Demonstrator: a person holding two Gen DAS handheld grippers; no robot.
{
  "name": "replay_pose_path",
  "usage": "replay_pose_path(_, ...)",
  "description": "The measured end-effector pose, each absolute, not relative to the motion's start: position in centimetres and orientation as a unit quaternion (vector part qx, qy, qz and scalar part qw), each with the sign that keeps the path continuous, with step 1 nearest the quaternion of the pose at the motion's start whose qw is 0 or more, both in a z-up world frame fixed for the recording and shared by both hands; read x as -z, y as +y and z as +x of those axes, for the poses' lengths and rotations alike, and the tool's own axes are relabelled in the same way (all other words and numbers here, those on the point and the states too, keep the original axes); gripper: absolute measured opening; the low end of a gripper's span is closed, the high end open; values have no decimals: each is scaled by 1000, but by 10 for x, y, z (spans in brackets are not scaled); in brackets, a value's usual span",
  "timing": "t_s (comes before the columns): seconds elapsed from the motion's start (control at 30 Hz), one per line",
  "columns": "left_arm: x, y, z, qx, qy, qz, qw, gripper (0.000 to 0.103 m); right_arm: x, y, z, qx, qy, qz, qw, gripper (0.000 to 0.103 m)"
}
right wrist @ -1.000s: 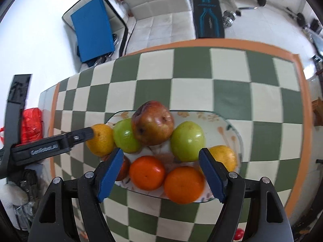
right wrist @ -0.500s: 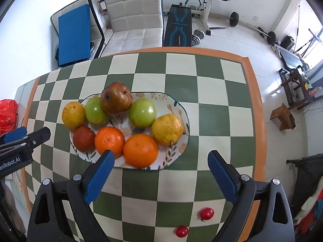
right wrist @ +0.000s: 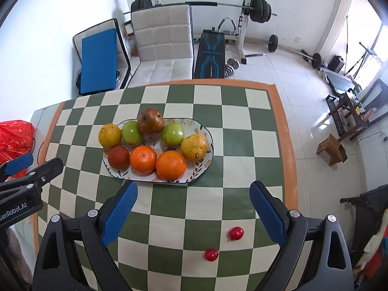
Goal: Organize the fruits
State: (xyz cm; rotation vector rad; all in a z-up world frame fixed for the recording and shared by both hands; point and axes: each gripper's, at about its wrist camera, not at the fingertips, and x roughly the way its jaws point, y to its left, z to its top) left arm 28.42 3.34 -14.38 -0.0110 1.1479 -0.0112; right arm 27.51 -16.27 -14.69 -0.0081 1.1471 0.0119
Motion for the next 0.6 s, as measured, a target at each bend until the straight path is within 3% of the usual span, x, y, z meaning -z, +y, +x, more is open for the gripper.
replay_pose_path(0.6, 58, 30, 206, 34, 482, -10, 875, 87, 36, -162, 179, -17, 463, 25, 886, 96)
